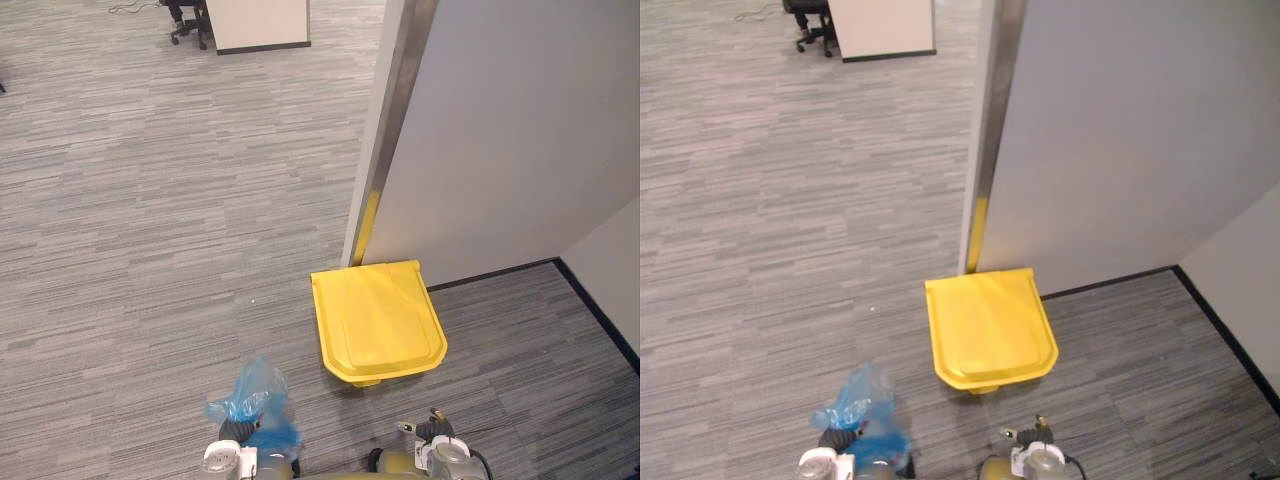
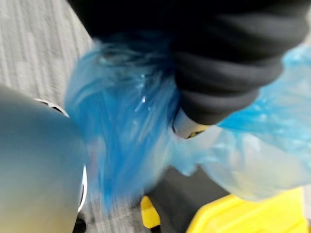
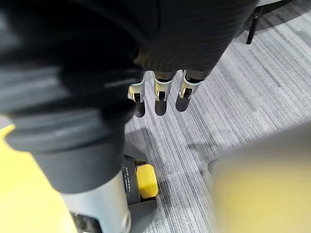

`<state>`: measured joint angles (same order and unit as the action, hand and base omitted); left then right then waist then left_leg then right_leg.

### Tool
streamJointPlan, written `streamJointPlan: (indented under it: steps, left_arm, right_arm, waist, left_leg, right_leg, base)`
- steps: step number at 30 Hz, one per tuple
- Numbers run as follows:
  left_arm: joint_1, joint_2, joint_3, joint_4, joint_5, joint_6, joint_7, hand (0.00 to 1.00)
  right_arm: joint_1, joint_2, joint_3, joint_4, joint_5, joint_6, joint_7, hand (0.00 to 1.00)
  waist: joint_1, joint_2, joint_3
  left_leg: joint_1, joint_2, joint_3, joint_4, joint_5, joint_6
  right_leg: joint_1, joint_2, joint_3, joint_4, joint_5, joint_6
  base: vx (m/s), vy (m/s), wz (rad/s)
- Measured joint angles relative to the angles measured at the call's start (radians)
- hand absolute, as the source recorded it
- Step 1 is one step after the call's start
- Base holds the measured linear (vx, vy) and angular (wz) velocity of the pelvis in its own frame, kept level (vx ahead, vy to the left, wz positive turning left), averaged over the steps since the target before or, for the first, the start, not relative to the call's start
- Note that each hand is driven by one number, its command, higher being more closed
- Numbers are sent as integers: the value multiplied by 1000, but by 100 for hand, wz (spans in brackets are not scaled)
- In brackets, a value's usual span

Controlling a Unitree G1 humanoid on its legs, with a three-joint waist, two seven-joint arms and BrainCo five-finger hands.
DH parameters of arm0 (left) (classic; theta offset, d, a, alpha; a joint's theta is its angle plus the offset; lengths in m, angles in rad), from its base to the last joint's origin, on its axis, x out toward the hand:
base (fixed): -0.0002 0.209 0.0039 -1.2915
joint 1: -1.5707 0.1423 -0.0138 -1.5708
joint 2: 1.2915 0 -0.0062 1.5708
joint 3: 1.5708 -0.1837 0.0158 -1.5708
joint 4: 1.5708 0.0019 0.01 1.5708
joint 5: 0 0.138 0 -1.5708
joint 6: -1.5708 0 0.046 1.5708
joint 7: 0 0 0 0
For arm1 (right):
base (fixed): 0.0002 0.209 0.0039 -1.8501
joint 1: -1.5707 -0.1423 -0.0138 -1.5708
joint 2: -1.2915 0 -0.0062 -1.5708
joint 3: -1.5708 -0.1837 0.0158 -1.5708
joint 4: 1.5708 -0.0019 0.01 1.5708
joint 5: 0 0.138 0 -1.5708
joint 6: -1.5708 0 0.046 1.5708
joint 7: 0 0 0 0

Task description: Gather rubbish on tea table into small bin, then transfer packed bag to large trash can.

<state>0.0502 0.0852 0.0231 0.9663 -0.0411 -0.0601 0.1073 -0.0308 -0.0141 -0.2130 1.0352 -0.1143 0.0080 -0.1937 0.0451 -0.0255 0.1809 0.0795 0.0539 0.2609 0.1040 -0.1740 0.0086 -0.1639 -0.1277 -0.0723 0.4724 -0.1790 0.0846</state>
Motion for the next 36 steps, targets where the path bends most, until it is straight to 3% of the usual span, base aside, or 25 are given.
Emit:
streamJointPlan:
  steps: [2,4,6,8,9,12,13,16,20,22,27,29,31,32,33,36]
  left_arm:
    - [-13,1,-1,0,0,0,0,100]
    - [-31,-6,-2,0,-1,-1,0,100]
    - [-50,-17,1,-13,0,-4,1,100]
    - [-54,-26,1,-14,-1,-6,1,100]
    - [-69,-37,0,-13,0,-7,3,100]
    - [-88,-60,3,-15,0,-6,3,100]
    - [-76,-59,16,-16,3,1,2,100]
    - [-90,-58,36,-39,17,-1,3,100]
    - [-116,-60,35,-53,19,-3,2,100]
    - [-128,-58,35,-57,19,-12,2,100]
    - [-136,-46,27,-78,18,-19,2,100]
    - [-138,-35,17,-105,16,-21,3,100]
    - [-145,-26,17,-132,7,-22,8,100]
    - [-149,-17,17,-156,-7,-23,21,100]
    - [-159,-9,17,-175,-26,-24,28,100]
    - [-155,21,-14,-219,-75,-44,46,100]
  right_arm:
    - [0,5,1,-9,-1,0,1,0]
    - [-1,7,3,-43,-1,0,-1,0]
    - [-8,14,12,-73,-3,2,-4,0]
    - [-3,15,22,-76,-5,5,-5,0]
    - [-15,3,20,-83,-7,9,-6,0]
    - [-10,-1,1,-113,-6,11,-5,0]
    - [-4,5,-13,-119,-7,11,-4,0]
    - [-6,11,-10,-119,-10,13,-3,0]
    - [-19,1,52,-119,-39,12,0,0]
    - [-35,-8,103,-114,-43,11,2,0]
    - [-132,-4,254,-98,-44,10,9,0]
    - [-202,-4,302,-103,-44,6,8,0]
    - [-286,-6,327,-118,-44,-4,3,0]
    - [-351,-9,337,-118,-43,-6,-2,0]
    - [-419,-18,336,-119,-41,-8,-6,0]
    - [-555,-46,336,-123,-15,-11,-20,0]
  waist:
    - [1,-3,5]
    - [-2,-5,23]
    - [-3,-22,50]
    - [-3,-21,52]
    - [5,16,66]
    - [4,36,80]
    - [8,37,78]
    - [13,37,73]
    - [10,44,67]
    - [10,44,60]
    - [23,24,43]
    - [32,21,45]
    - [46,10,52]
    - [54,1,60]
    - [64,-5,83]
    - [69,-27,117]
  left_leg:
    - [-7,21,1,55,-33,1]
    - [-5,36,6,107,-67,0]
    - [-1,44,21,224,-135,-33]
    - [10,48,15,296,-200,-59]
    - [9,85,2,320,-227,-79]
    - [25,107,-26,284,-246,-97]
    - [66,125,-46,248,-249,-114]
    - [64,139,-104,187,-217,-123]
    - [62,149,-140,109,-177,-128]
    - [34,160,-169,98,-163,-152]
    - [-99,157,-249,73,-95,-174]
    - [-142,165,-268,90,-88,-177]
    - [-187,172,-275,115,-82,-168]
    - [-216,178,-276,135,-96,-135]
    - [-234,184,-287,147,-104,-124]
    - [-255,186,-310,141,-103,-124]
  right_leg:
    - [-75,7,-52,-9,4,4]
    - [-136,8,-107,-105,63,-2]
    - [-160,5,-138,-245,127,1]
    - [-128,3,-136,-243,116,6]
    - [-127,31,-137,-221,122,16]
    - [-164,54,-143,-124,69,-12]
    - [-169,66,-159,-58,3,-13]
    - [-178,88,-200,-58,-24,-17]
    - [-195,108,-215,-80,-26,-16]
    - [-205,107,-238,-88,-23,-19]
    - [-284,81,-303,-119,8,-43]
    - [-299,81,-326,-133,12,-23]
    - [-316,92,-323,-161,14,-19]
    - [-329,111,-295,-175,14,-19]
    - [-329,127,-279,-192,26,-21]
    - [-329,150,-259,-242,52,-18]
  base:
    - [43,58,-14]
    - [127,25,-3]
    - [202,-110,8]
    - [312,-188,-1]
    - [309,-165,-5]
    - [278,-167,14]
    - [250,-139,12]
    - [187,-108,14]
    - [63,-104,5]
    - [-45,-63,31]
    - [-94,-121,47]
    - [-99,-131,38]
    - [-130,-137,23]
    - [-191,-196,18]
    - [-162,-167,16]
    - [-150,-135,10]
